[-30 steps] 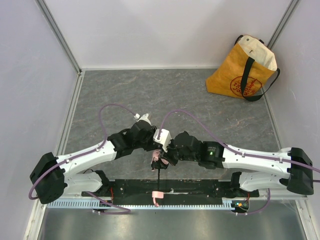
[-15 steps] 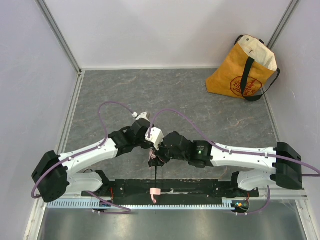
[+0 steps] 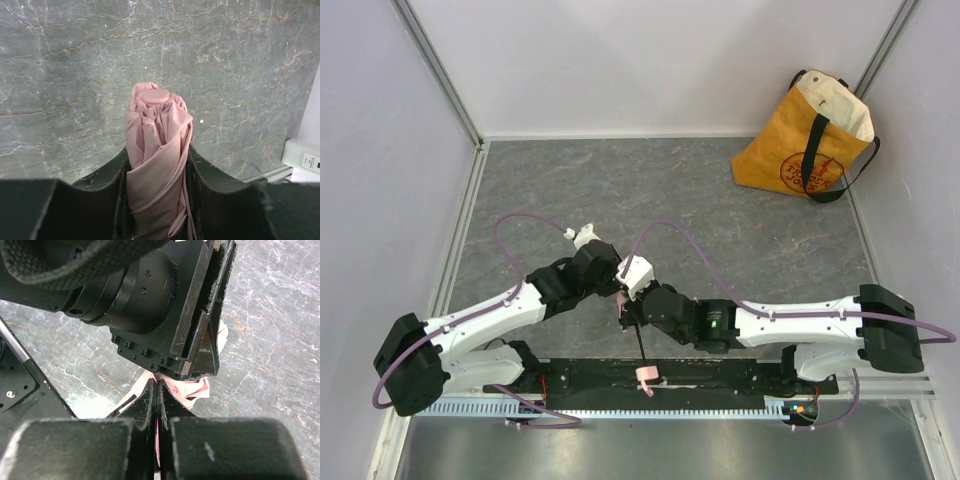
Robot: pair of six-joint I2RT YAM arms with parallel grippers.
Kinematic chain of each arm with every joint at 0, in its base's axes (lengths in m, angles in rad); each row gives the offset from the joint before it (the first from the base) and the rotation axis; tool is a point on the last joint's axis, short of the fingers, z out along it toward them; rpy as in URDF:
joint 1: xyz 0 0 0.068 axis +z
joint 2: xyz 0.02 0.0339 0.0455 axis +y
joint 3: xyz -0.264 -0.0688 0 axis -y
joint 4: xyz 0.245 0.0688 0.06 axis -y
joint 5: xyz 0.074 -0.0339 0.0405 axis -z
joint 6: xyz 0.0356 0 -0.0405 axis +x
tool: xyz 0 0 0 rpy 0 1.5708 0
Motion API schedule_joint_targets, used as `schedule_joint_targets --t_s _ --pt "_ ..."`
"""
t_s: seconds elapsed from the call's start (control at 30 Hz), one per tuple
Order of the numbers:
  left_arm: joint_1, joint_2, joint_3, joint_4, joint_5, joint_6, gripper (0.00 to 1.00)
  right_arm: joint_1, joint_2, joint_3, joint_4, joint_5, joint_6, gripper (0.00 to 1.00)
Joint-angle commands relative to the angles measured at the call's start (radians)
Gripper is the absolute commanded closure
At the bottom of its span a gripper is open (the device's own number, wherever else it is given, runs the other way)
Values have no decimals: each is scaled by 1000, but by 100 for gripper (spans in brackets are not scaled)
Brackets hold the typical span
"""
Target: Put away the umbrella
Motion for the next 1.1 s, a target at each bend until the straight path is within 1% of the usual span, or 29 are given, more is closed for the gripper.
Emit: schedule_joint_targets --t_s 0.0,0.03,0.2,0.3,0.4,0.43,0.47,0.53,0.6,0.67,0.73,0.83,0.9,0.93,1.0,1.07 --pt "-19 6 12 -18 -14 -99 98 50 -6 57 389 49 25 100" --pt "-19 5 18 -35 -8 -116 98 57 -10 41 418 14 8 100" --pt "-13 -15 92 -183 -10 -220 98 73 7 -7 370 -104 -25 100" --pt "-6 -12 155 -257 -2 -268 98 71 32 -4 317 -193 -20 100" --pt "-2 -2 164 -282 -10 -267 98 54 38 19 256 -293 1 99" --pt "-4 -6 158 -265 -10 -262 98 33 41 28 238 -371 8 95" --pt "-2 -15 152 -242 -7 -236 98 12 44 45 191 -414 18 93" --pt "-4 -34 137 -222 -11 -239 98 -25 61 68 126 -539 18 84" --pt "-4 -57 107 -147 -1 -195 98 -59 82 95 67 -661 3 76" --pt "-5 -68 91 -139 -5 -219 98 -85 98 120 15 -735 -18 69" --pt "-6 -77 75 -102 6 -213 98 -127 113 140 -12 -814 -15 68" --pt "-4 -94 43 -44 -5 -196 98 -159 87 128 4 -859 41 67" --pt "-5 -107 15 3 -46 -155 98 -160 35 113 33 -845 93 66" --pt "-4 -115 -8 73 -69 -112 98 -159 6 114 31 -824 110 63" --pt "-6 -147 -67 163 -131 -31 98 -159 -78 125 -11 -749 136 57" --pt "-4 -185 -148 346 -195 95 98 -160 -175 126 -63 -614 159 48"
